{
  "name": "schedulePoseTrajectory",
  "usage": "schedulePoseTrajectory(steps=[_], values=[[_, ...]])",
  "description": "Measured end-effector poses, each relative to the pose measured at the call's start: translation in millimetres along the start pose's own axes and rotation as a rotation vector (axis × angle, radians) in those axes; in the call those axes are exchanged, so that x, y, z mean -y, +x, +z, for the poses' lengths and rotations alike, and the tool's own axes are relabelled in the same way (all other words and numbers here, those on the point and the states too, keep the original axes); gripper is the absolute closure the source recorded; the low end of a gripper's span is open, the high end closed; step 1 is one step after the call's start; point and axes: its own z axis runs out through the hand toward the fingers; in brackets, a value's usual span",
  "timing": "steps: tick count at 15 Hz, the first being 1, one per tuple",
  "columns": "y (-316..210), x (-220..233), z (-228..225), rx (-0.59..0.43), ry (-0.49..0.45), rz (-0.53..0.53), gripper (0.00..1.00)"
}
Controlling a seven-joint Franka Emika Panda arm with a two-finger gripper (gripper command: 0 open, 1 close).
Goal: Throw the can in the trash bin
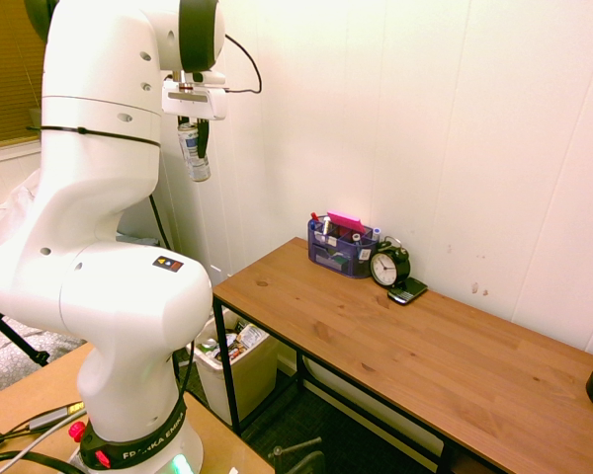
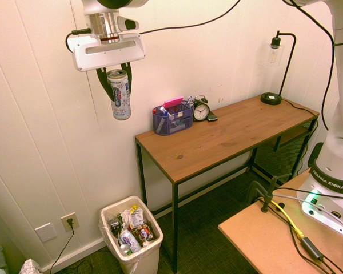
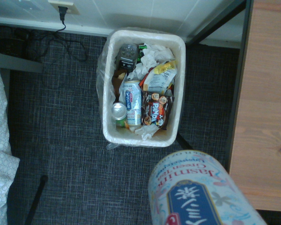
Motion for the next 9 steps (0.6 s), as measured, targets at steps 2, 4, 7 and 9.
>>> schedulePoseTrajectory(steps=[2,4,7,9], values=[[6.7,1.4,-0.5,0.000,-0.003,0.012,0.00],[9.2,1.7,1.2,0.004,-0.006,0.017,0.00],[17.8,0.0,-2.4,0.004,0.000,0.029,0.00],[52.1,-8.0,-8.3,0.007,0.018,0.075,0.00]])
